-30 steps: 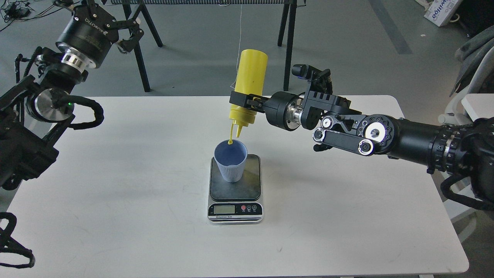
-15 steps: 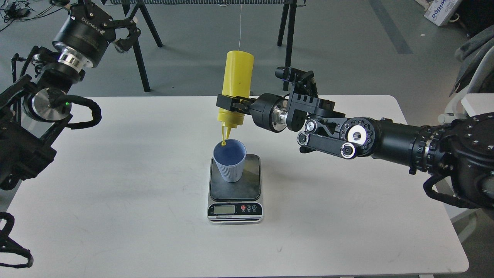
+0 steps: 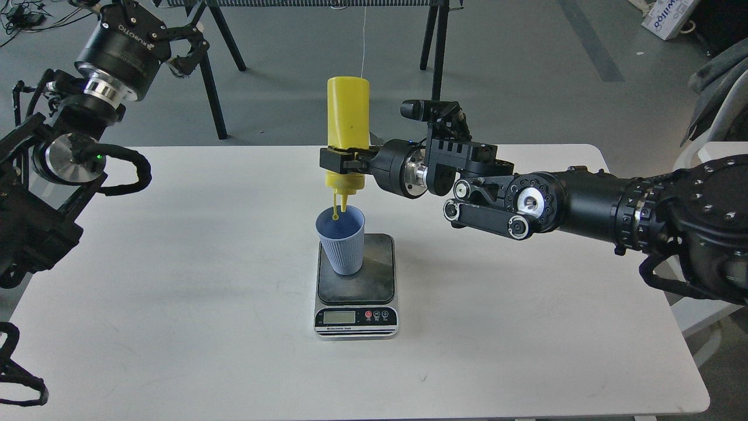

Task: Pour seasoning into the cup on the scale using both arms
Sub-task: 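Hold the inverted bottle nozzle-down above the blue cup to pour, then raise the bottle with the right gripper and turn it upright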

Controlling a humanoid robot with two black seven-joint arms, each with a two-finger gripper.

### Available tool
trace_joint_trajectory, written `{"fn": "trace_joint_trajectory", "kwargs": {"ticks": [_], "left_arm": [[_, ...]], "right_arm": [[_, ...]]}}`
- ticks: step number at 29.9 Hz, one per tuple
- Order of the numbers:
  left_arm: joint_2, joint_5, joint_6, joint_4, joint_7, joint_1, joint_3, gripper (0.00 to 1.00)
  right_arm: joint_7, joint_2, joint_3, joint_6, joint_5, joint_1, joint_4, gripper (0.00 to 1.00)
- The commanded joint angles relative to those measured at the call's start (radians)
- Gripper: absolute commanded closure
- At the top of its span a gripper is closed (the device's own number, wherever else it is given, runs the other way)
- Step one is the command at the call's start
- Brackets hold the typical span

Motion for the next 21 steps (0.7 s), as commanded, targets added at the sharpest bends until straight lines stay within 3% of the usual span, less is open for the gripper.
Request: {"fn": "trace_joint_trajectory", "kwargs": {"ticks": [1, 14, 21], "left_arm": [[0.002, 0.000, -0.001, 0.000, 0.000, 0.000, 0.000, 0.00], [0.003, -0.001, -0.002, 0.000, -0.001, 0.000, -0.001, 0.00], [0.009, -0.001, -0.004, 0.000, -0.001, 0.000, -0.001, 0.00]], "right_arm": [[-0.002, 0.000, -0.003, 0.000, 0.000, 0.015, 0.005, 0.69], [-0.002, 0.000, -0.032, 0.000, -0.006, 0.021, 0.017, 0.69], [-0.003, -0.060, -0.009, -0.001, 0.013, 0.076, 0.092, 0.68]]}}
